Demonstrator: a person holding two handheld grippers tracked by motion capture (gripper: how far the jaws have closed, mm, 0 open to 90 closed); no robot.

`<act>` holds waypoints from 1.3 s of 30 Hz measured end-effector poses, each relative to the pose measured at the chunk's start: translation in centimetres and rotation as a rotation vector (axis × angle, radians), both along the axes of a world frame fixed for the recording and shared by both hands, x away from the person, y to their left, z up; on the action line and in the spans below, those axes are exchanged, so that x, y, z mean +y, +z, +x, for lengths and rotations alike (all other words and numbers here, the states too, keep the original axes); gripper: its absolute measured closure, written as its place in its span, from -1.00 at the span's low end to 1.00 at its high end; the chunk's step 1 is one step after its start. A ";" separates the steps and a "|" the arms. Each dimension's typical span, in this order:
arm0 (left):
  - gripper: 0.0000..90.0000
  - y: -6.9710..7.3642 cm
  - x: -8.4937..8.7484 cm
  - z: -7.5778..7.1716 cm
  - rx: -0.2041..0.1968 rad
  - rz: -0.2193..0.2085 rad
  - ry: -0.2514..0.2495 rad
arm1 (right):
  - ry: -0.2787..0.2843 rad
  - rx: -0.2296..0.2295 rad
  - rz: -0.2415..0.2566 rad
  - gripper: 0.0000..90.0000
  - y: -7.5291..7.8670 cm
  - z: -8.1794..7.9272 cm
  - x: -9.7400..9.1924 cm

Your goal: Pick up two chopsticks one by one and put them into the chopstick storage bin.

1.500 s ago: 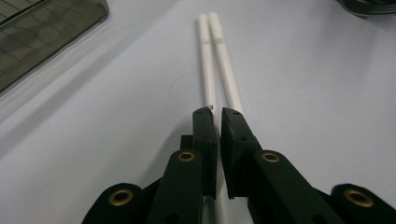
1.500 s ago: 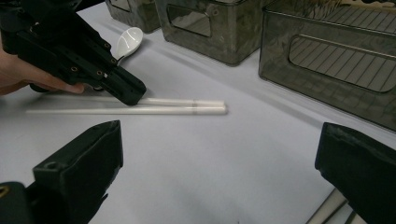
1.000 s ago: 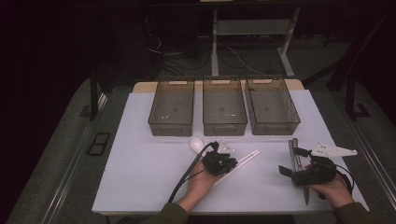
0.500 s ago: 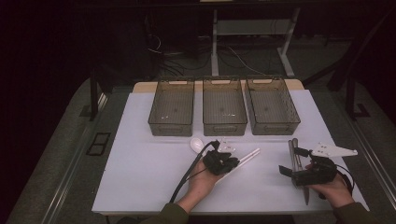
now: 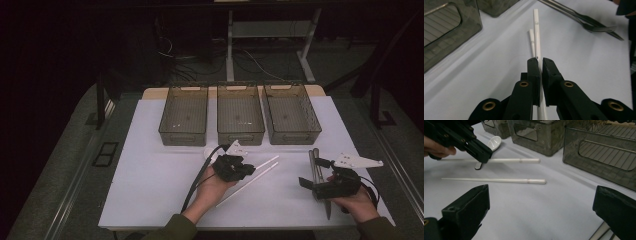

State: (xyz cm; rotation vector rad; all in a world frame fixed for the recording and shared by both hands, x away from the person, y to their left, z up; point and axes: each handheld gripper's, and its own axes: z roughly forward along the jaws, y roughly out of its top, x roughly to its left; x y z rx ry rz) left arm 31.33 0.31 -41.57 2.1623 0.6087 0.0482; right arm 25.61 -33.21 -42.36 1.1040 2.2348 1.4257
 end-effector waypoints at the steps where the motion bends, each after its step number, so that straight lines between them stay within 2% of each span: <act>1: 0.88 0.2 0.2 0.1 0.005 -0.004 -0.004 | 0.000 0.000 0.000 -0.98 0.0 0.0 0.0; 6: 0.88 1.2 1.3 0.5 -0.010 -0.020 -0.030 | -0.005 0.002 0.004 -0.98 0.0 -0.1 0.0; 9: 0.88 2.2 2.6 0.9 -0.028 -0.029 -0.041 | -0.005 0.003 0.004 -0.98 0.0 -0.1 0.0; 18: 0.88 3.6 5.6 1.9 -0.035 -0.054 -0.005 | -0.005 0.003 0.002 -0.98 0.0 -0.1 0.0; 22: 0.88 4.1 7.2 2.4 -0.045 -0.071 0.030 | -0.006 0.002 0.002 -0.98 0.0 0.0 0.0; 29: 0.88 4.6 8.9 3.2 -0.053 -0.085 0.076 | -0.007 0.002 0.002 -0.98 0.0 0.0 0.0; 33: 0.88 5.1 10.3 4.2 -0.066 -0.076 0.097 | -0.009 0.003 0.002 -0.98 0.0 0.0 0.0; 39: 0.88 6.0 11.6 5.4 -0.085 -0.071 0.121 | -0.014 0.006 0.002 -0.98 0.0 0.0 -0.1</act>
